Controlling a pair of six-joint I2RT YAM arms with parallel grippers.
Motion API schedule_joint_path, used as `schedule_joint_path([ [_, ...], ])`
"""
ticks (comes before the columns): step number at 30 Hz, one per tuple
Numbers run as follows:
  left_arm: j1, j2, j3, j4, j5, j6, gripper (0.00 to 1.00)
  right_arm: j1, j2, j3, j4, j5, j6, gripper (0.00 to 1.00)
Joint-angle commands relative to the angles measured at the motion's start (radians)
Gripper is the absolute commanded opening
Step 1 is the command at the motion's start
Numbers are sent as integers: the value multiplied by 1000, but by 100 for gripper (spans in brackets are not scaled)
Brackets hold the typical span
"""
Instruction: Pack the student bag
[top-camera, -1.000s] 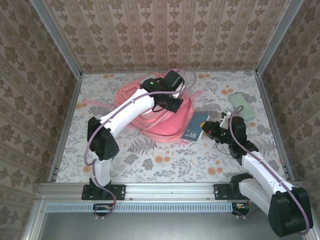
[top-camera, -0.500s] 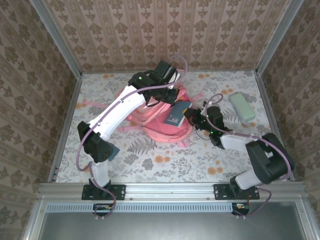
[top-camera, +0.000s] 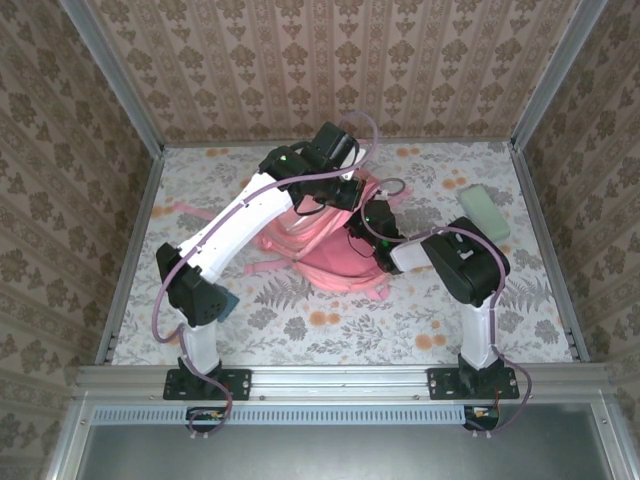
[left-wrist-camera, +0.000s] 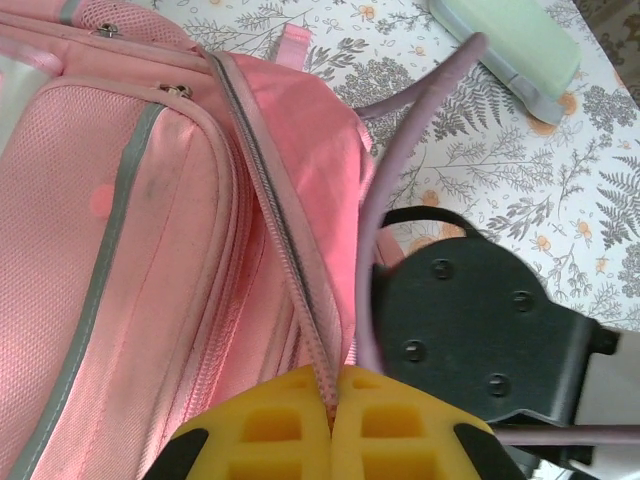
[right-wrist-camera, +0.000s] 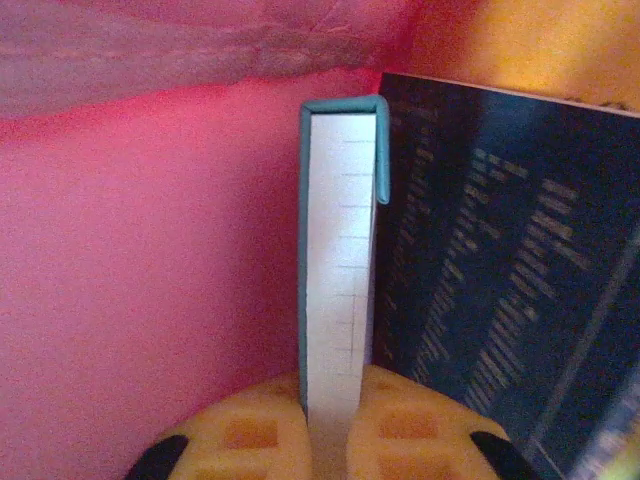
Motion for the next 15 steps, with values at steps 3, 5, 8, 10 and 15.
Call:
schedule_joint_path([
  [3,-11,-103,-20,88,44,-20,0,1,-11,40,-47,61,-12,24],
  [5,-9,-112,-39,102,50,-25,0,-5,-40,24,-100,36,-38,36],
  [8,-6,-113,-49,107,52,-24,0,-15,-69,-6,-119,-14,-37,54],
  [10,-2,-114,-55,109,53,-25,0,-17,-99,-29,-154,-34,-56,59],
  [15,10,-121,-80,114,57,-27,0,-20,-196,-85,-258,-49,-116,60],
])
